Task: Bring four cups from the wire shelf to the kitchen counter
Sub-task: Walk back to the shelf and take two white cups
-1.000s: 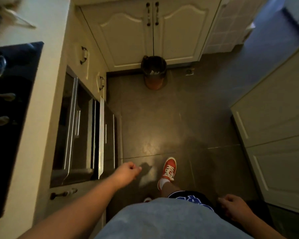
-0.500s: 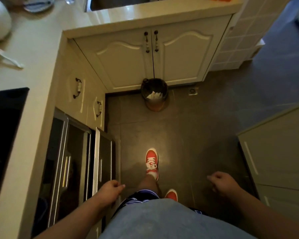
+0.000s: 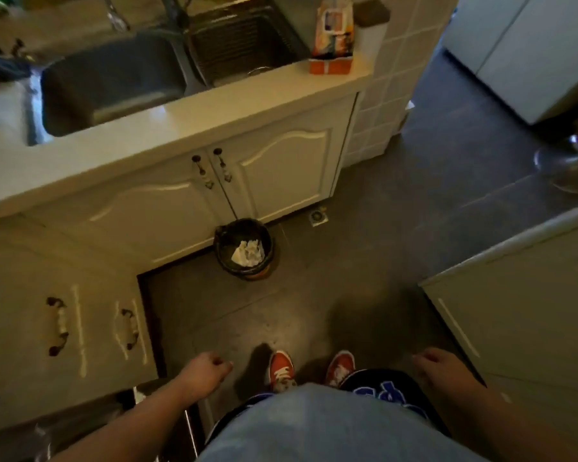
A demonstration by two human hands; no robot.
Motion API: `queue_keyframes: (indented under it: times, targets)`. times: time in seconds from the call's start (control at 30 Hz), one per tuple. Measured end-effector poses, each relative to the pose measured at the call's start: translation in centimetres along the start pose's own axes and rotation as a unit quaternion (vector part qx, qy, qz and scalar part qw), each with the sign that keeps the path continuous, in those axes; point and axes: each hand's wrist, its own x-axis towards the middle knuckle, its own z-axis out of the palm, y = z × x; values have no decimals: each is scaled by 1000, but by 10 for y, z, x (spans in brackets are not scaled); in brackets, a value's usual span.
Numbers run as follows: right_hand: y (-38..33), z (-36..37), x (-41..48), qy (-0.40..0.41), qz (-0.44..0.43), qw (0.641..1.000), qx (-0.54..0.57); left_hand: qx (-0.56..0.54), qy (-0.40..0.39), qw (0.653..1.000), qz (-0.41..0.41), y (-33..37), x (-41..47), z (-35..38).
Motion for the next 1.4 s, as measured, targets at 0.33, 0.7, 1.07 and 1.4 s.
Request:
queue_keyframes:
  times: [0.33,0.7,1.07,1.4]
  targets:
    - [21,-71,78,6,128,985,111,59,-31,991,117,266,88,-21]
    - [-71,-186,188,-25,86,992,89,127,16,987,101,403,138,-55]
    - [-213,-318,309,18,31,991,126,151,-4,987,57,532,244,-102]
    - [-184,-422,347,110,172,938,281,244,-63,953,167,783,289,-80]
